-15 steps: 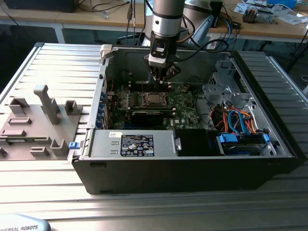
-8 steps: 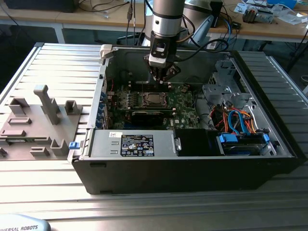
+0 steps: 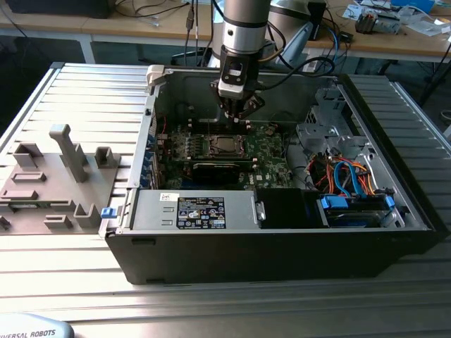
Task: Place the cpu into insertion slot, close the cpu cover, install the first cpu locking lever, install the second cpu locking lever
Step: 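Install the first cpu locking lever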
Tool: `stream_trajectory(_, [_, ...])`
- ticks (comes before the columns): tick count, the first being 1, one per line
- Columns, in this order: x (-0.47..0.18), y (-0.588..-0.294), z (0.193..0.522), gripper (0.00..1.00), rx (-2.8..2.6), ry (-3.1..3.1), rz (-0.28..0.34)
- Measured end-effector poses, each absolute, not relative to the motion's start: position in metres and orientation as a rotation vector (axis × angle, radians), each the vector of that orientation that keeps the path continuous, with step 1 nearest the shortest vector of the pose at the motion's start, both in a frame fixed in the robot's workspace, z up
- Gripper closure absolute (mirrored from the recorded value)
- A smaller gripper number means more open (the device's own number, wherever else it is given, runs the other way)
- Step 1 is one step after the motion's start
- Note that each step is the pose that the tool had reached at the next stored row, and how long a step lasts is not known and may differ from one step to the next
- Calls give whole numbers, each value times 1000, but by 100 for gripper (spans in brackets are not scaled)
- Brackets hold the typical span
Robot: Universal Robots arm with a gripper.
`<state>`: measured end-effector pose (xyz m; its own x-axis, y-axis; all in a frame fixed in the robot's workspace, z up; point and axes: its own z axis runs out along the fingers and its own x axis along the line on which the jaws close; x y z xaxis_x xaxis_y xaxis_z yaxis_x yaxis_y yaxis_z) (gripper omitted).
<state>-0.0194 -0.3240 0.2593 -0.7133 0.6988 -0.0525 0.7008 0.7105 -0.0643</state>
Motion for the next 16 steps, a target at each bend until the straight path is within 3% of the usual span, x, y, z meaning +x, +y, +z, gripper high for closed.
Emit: stream_trajectory(16, [-19,-324,259,89,1154,2893,-124])
